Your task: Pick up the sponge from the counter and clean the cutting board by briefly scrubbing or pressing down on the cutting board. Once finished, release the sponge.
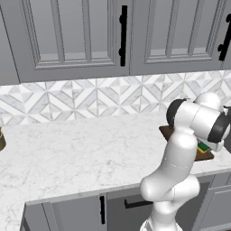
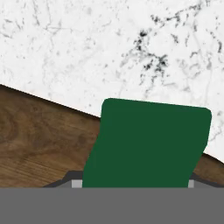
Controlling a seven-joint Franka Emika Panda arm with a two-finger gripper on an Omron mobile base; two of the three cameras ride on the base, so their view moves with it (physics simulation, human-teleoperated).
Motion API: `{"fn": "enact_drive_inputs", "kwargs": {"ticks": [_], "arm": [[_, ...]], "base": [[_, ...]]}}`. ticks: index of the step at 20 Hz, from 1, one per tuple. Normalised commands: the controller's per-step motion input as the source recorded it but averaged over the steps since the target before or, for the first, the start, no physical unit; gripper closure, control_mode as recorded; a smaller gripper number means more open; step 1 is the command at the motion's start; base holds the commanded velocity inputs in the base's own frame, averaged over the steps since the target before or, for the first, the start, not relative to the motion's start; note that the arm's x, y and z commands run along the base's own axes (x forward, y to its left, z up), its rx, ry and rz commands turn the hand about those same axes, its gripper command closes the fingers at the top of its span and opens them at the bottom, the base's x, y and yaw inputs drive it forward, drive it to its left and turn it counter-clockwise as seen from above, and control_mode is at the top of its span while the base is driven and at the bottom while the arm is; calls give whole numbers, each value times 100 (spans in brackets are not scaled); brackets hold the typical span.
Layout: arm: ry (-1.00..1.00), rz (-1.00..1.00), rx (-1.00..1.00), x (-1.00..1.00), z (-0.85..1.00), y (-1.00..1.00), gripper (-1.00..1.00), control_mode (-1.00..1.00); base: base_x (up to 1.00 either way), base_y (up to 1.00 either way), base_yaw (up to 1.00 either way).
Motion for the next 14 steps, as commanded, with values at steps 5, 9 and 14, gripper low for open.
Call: {"fn": "enact_drive_inputs", "kwargs": {"ticks": [5, 9, 14], "arm": [[-8, 8, 15, 94, -16, 13, 100, -100], [-7, 2, 8, 90, -5, 40, 100, -100], [-3, 0, 0, 74, -14, 63, 100, -100]], "base": [[0, 0, 0], [0, 0, 0], [0, 0, 0]]}}
